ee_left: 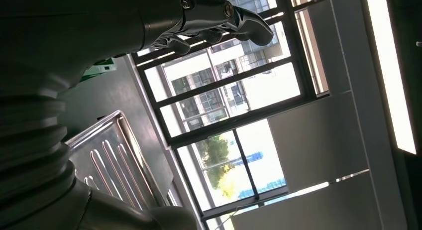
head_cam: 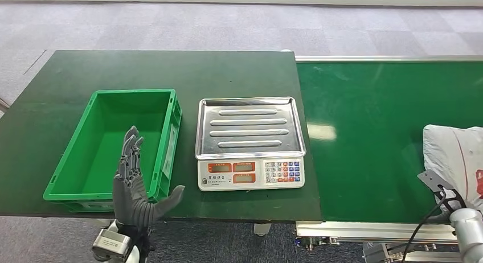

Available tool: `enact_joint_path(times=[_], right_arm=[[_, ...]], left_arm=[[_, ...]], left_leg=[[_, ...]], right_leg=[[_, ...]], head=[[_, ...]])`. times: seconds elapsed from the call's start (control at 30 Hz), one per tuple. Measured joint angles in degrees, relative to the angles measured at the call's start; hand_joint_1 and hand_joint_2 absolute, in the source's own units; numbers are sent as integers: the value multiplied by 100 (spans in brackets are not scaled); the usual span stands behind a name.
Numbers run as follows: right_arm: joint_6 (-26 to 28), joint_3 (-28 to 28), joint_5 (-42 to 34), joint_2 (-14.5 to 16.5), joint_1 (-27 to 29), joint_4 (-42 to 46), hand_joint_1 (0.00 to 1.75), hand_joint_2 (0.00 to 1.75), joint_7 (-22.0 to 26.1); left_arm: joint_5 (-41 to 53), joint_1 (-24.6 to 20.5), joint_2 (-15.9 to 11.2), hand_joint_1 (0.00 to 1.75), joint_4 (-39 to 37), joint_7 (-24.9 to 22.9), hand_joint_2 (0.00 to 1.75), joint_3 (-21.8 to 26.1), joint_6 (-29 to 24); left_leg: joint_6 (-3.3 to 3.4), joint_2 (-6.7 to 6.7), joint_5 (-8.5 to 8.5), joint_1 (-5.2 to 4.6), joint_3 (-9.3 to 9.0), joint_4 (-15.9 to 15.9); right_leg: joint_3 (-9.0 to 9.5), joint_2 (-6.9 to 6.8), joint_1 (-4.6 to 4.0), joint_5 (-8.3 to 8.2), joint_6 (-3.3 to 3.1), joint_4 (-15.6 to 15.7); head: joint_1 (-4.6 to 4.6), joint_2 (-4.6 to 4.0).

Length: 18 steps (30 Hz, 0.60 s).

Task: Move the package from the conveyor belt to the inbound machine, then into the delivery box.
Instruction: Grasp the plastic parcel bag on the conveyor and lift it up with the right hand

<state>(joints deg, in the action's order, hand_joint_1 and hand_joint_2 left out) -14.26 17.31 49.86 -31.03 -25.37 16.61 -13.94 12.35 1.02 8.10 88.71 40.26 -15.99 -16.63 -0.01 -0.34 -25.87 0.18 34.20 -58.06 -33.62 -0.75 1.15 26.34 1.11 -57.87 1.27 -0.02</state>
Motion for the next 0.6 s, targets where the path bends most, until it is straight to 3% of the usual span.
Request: enact_joint_path(times=[0.33,0.43,0.6], right_arm=[[-25,11,125,-63,26,-16,0,175,133],[513,35,223,-61,2,-19,0,175,203],[1917,56,502,-57,-320,51,0,175,656]], left_arm=[[-33,-134,-17,0,-220,0,175,-129,-23],[-36,-128,-19,0,-230,2,175,-129,-68],[22,-51,-17,0,-192,4,175,-122,-137]], left_leg=[[17,-2,-11,2,-1,-24],[21,-3,-12,-2,7,-25],[22,12,-12,-11,13,-25]], right_leg=[[21,-3,0,4,8,3],[22,-5,4,2,12,3],[7,16,11,-5,19,2]], head=[[-1,0],[-1,0],[-1,0]])
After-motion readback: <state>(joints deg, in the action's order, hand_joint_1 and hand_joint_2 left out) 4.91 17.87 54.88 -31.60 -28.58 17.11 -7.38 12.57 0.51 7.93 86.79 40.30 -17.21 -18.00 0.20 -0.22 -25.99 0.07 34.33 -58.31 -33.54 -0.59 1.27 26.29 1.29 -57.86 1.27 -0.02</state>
